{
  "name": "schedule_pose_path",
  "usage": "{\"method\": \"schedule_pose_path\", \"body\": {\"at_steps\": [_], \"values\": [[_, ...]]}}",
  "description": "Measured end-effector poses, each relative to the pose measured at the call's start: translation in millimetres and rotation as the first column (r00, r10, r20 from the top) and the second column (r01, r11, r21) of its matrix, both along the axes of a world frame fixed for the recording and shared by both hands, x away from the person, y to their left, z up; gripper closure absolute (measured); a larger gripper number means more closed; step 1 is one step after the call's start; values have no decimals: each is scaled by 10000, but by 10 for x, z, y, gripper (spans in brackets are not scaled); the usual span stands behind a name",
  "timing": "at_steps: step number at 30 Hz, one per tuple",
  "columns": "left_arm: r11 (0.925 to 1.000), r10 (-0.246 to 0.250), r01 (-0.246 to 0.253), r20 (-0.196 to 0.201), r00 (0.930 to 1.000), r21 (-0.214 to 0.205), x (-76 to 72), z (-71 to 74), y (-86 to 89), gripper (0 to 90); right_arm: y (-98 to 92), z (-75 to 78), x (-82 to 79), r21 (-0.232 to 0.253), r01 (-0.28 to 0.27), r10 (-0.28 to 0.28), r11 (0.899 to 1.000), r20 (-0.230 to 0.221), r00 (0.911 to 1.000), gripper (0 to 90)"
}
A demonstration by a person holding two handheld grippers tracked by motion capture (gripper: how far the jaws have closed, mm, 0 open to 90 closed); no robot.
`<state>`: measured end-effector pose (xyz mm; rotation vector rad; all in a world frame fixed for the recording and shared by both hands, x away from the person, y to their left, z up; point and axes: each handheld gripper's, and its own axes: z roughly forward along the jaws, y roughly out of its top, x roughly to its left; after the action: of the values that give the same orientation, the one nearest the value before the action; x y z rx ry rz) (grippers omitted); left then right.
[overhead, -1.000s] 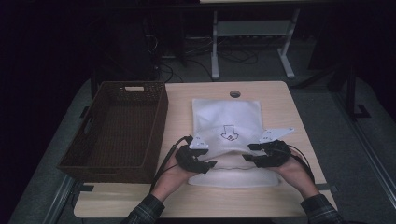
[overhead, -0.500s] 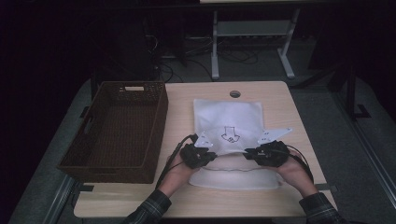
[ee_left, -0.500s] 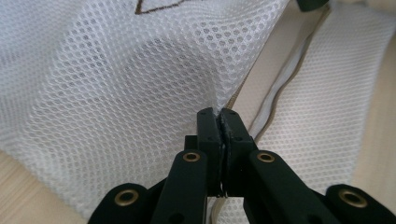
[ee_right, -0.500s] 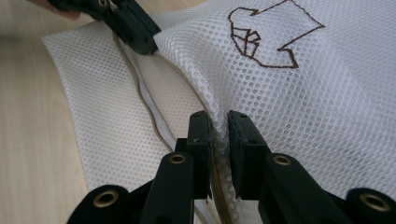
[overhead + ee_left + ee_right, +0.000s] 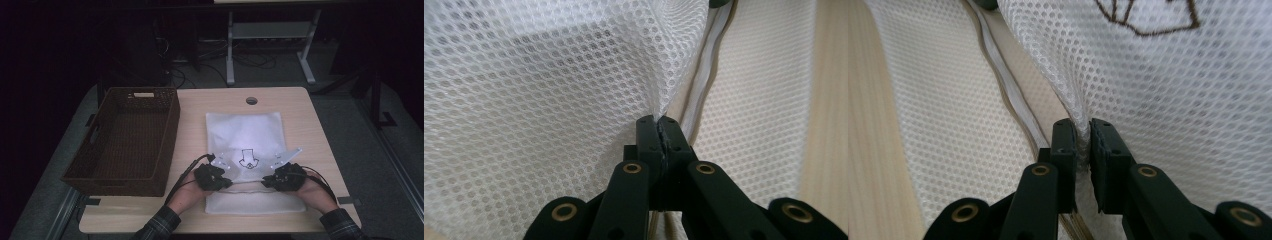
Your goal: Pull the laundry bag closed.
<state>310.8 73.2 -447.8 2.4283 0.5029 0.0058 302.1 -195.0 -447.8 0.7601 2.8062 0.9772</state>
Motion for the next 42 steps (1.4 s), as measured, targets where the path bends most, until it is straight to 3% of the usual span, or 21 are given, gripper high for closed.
{"method": "schedule_pose_path", "body": {"at_steps": [5, 9, 15, 23, 32, 35, 42], "values": [[9998, -84, 84, 2, 10000, 180, 14, -60, -18, 867, 29, -74, 8, -383, -163, 156, 9991, -191, 9997, 752], [9998, -197, 197, -42, 9998, 90, 5, -53, -1, 747, 19, -68, 0, -201, -282, 274, 9994, -420, 9987, 682], [9986, -42, 42, 0, 10000, -534, -16, 20, 90, 534, -23, 25, -24, 709, -361, 376, 9968, -196, 9991, 564], [9953, 457, -429, 314, 9985, -865, -128, 142, 301, 385, -22, 159, -35, 1115, -475, 462, 9926, 146, 9988, 502], [9871, 1363, -1292, 738, 9879, -945, -311, 166, 596, 303, 68, 235, -15, 1208, -577, 545, 9910, 295, 9981, 454], [9812, 1704, -1612, 835, 9818, -1064, -380, 146, 667, 291, 120, 250, -3, 1216, -632, 598, 9906, 311, 9977, 443], [9747, 2055, -1943, 1020, 9733, -1103, -557, 78, 783, 242, 219, 293, 36, 1248, -855, 807, 9885, 431, 9958, 441]]}}
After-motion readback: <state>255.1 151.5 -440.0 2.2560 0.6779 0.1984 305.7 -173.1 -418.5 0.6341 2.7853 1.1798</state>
